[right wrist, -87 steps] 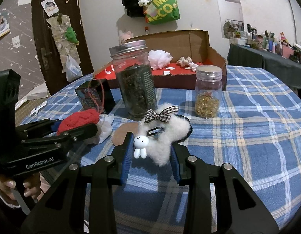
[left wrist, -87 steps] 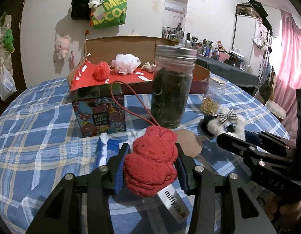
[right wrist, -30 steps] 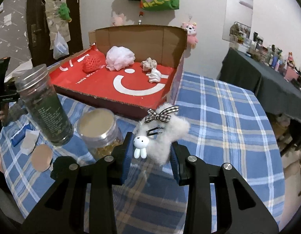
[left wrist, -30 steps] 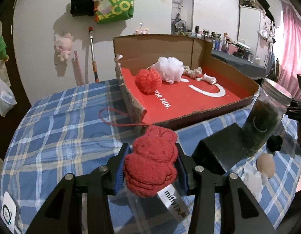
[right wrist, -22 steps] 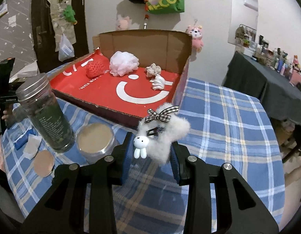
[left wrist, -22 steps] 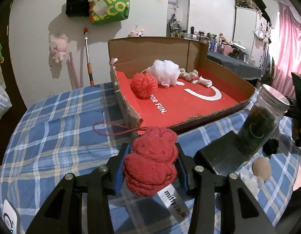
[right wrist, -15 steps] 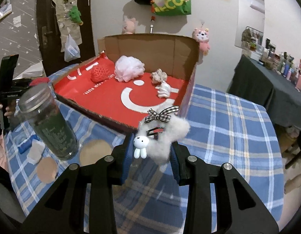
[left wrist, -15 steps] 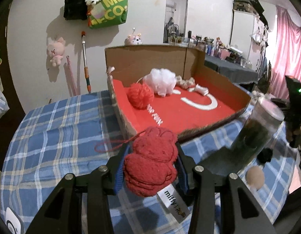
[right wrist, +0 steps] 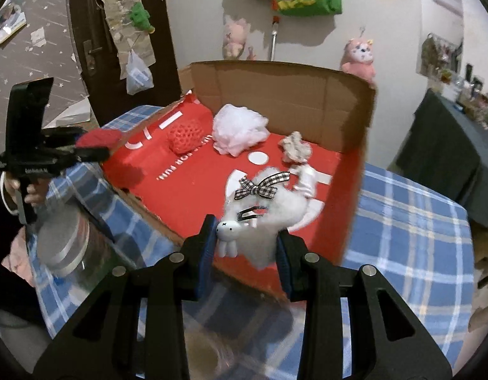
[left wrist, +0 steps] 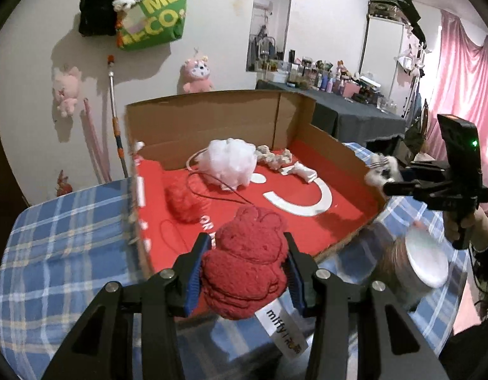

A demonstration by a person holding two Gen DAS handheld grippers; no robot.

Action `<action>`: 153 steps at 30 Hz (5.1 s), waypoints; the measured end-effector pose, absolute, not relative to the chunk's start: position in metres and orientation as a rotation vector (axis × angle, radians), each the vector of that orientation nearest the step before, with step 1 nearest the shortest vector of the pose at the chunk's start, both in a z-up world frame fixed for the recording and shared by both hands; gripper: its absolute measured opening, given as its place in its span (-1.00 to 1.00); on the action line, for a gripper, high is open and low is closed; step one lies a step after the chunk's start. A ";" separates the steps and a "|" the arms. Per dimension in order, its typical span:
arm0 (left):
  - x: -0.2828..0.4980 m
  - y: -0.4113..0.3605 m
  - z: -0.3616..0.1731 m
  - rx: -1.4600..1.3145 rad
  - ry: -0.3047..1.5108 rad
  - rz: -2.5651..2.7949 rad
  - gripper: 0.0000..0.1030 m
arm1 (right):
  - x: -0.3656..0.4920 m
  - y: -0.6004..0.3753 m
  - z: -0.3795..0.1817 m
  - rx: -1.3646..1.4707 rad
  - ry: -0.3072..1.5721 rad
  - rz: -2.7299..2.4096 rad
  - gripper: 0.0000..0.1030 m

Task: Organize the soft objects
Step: 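Carry the red pouch and white bunny into the box with both tools, then open both tools to release the pouch and bunny and lift out, then grasp the blue-white cloth with the left tool while the right tool grasps the black pom-pom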

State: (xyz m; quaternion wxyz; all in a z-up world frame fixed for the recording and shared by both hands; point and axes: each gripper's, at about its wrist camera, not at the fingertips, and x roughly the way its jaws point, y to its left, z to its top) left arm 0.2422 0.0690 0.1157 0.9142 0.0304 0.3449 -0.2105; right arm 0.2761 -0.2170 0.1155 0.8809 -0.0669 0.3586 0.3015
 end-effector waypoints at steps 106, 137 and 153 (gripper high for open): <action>0.090 0.031 0.218 -0.037 0.419 -0.253 1.00 | 0.099 -0.209 0.223 -0.048 0.485 0.362 0.75; -0.014 0.010 0.102 -0.005 0.273 -0.118 1.00 | -0.010 -0.187 0.089 -0.074 0.291 0.098 0.79; 0.009 0.012 0.042 -0.029 0.441 -0.094 1.00 | 0.015 -0.181 0.034 -0.054 0.457 0.095 0.79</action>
